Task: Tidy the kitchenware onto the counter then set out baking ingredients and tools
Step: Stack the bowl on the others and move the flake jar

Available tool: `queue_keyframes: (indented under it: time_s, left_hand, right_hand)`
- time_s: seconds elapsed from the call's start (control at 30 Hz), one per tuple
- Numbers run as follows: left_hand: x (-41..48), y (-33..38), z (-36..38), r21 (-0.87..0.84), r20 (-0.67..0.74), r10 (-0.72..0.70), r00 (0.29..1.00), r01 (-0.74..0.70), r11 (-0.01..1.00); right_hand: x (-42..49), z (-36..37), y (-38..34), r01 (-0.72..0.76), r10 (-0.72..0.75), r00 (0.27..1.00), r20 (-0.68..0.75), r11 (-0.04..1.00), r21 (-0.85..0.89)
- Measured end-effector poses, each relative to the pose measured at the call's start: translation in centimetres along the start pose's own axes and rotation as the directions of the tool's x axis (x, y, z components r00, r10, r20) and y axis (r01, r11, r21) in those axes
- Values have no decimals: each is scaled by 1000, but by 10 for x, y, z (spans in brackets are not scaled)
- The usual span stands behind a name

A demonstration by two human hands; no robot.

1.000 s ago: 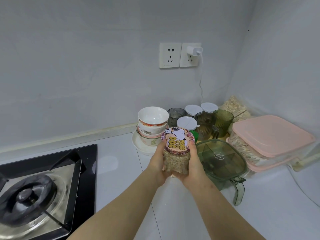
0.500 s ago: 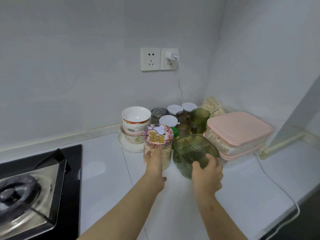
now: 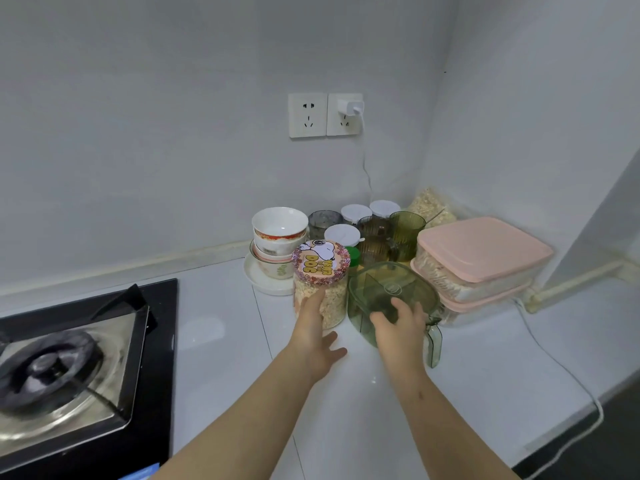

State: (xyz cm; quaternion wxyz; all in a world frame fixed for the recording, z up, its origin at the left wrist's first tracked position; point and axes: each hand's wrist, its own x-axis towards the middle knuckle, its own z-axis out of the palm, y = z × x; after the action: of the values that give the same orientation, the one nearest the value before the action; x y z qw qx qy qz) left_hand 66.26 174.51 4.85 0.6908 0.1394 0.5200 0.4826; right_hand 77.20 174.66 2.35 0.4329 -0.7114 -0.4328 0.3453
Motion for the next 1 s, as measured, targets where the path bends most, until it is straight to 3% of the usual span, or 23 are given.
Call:
queue_keyframes:
  time_s: [0.2, 0.33, 0.4, 0.7, 1.0]
  left_hand:
    - [-3, 1, -8, -17, 11, 11, 1000, -11, 1000]
    - [-5, 4, -12, -23, 16, 10, 1000, -10, 1000]
    - [-5, 4, -15, -21, 8, 11, 1000, -11, 1000]
    - [-10, 13, -31, 6, -21, 22, 1000, -22, 1000]
    - [-23, 26, -70, 218, -82, 116, 990, -96, 971]
  right_hand:
    - [-2, 13, 2, 119, -101, 991, 92, 969, -217]
    - [0, 17, 7, 234, -117, 963, 244, 815, -531]
    - [4, 16, 6, 244, -91, 958, 273, 760, -603]
    - [8, 28, -8, 166, 3, 968, 250, 740, -652]
    - [-41, 42, -24, 169, -118, 985, 129, 831, -531]
